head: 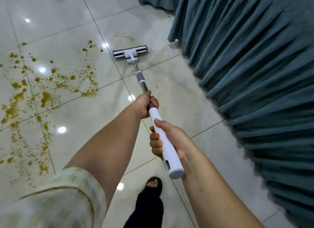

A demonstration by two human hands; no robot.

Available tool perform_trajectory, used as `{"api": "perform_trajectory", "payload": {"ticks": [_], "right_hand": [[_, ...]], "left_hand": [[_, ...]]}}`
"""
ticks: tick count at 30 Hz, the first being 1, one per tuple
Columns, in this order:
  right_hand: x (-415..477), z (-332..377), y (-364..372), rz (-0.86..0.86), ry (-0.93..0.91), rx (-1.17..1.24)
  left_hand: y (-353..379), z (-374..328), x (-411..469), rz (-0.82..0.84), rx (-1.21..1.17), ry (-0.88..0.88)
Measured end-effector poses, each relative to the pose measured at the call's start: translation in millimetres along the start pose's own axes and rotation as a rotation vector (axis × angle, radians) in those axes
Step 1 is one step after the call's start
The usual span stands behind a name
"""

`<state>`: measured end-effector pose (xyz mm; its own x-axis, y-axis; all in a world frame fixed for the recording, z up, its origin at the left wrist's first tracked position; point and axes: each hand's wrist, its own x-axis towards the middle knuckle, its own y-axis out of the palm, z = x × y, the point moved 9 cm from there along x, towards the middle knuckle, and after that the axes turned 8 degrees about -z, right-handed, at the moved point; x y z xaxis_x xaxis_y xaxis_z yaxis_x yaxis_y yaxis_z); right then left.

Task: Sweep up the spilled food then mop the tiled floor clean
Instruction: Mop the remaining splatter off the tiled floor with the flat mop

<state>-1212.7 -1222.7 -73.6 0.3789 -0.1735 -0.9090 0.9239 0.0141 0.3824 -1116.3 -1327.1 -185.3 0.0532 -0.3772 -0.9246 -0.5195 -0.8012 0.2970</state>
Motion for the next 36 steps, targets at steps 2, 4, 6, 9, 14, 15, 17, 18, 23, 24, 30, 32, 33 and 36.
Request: {"api": "perform_trajectory", "payload": {"ticks": [2,4,6,9,14,15,17,18,23,24,30,32,33,36], "right_hand": [[-20.5,-25.9,-10.8,0.004,0.010,0.050],[-43.1,-55.8,-23.2,-0.002,0.020,0.083],[-64.8,-84.4,-36.4,0.002,0.021,0.117],[-91.1,-127.5,-55.0,0.003,0.023,0.135],[-137.0,-215.4,-98.2,0.002,0.020,0.171],[-148.4,-237.9,-109.6,0.004,0.013,0.173],[-171.5,-285.1,-133.8,0.005,0.002,0.168],[-182.2,-306.7,-146.1,0.004,-0.003,0.161],[-230.9,-383.2,-194.0,0.005,-0.005,0.185],[-239.9,-396.4,-201.2,-0.008,-0.002,0.187],[-284.0,-470.1,-231.9,-0.059,0.002,0.206],[-293.8,-490.1,-236.2,-0.068,-0.005,0.218],[-297.4,-499.8,-236.8,-0.070,-0.005,0.227],[-303.1,-528.4,-232.6,-0.063,-0.011,0.261]], "left_hand": [[-7.5,26.3,-21.5,0.000,0.031,-0.008],[-18.0,56.9,-43.9,-0.002,0.053,-0.031],[-29.2,88.5,-64.2,0.003,0.073,-0.057],[-47.7,132.1,-90.1,0.012,0.113,-0.072],[-90.3,221.1,-135.9,0.019,0.177,-0.084],[-100.0,242.6,-148.5,0.023,0.200,-0.068],[-120.8,289.7,-172.8,0.031,0.247,-0.056],[-131.0,312.6,-182.4,0.036,0.263,-0.058],[-162.5,398.6,-229.1,0.015,0.343,-0.025],[-167.7,412.5,-238.6,0.010,0.343,-0.024],[-206.4,484.1,-280.4,-0.006,0.369,-0.060],[-218.9,499.8,-290.8,-0.010,0.378,-0.065],[-225.4,505.8,-295.2,-0.014,0.385,-0.064],[-246.4,517.7,-308.4,-0.015,0.410,-0.052]]}}
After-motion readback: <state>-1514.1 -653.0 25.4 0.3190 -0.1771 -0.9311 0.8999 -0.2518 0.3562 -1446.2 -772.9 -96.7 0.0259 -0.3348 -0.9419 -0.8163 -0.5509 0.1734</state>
